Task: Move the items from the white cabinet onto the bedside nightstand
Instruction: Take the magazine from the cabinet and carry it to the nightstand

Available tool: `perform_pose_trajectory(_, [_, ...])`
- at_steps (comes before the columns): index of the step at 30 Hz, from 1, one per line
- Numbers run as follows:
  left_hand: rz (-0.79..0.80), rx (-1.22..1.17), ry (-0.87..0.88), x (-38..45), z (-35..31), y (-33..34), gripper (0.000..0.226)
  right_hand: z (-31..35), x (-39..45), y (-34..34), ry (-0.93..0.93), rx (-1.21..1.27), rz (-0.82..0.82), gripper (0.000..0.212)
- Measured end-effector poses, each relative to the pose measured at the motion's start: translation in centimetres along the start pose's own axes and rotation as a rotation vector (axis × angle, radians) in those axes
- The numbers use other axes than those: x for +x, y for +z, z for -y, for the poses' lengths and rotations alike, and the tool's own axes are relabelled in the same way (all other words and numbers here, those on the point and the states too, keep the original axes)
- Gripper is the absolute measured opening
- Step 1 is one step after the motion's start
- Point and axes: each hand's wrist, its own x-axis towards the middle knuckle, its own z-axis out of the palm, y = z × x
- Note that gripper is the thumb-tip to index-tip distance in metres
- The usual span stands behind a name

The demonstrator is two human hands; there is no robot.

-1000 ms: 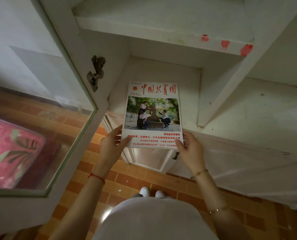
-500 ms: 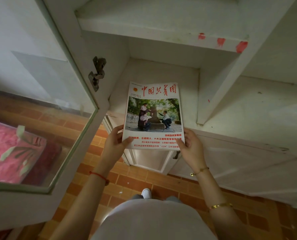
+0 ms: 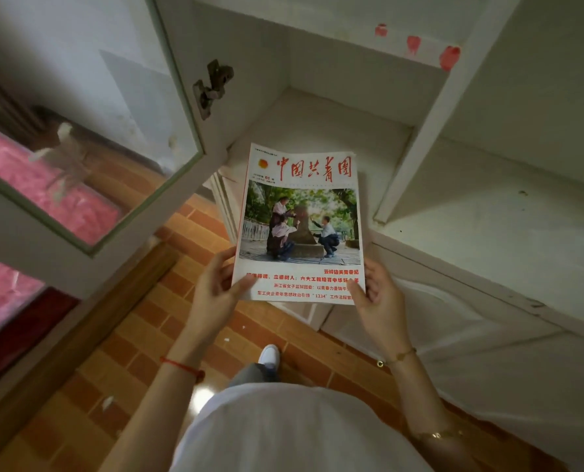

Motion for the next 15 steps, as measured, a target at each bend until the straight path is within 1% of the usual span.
perform_pose_trajectory(2, [-0.042, -0.021, -0.007, -3.2, 0.5, 1.0, 0.040, -0.7, -1.5, -1.4, -0.009, 0.000, 0.058, 0.039])
perform_pose_trajectory(7, [-0.208, -0.081, -0.059, -10.8, 1.7, 3.2, 0.038, -2.0, -4.9, -3.9, -0.032, -0.001, 0.206, 0.038])
perform_pose_trajectory(15, [-0.428, -0.132, -0.112, -21.5, 3.2, 4.5, 0.044, -2.7, -10.1, -5.2, -0.070, -0.023, 0.436, 0.037])
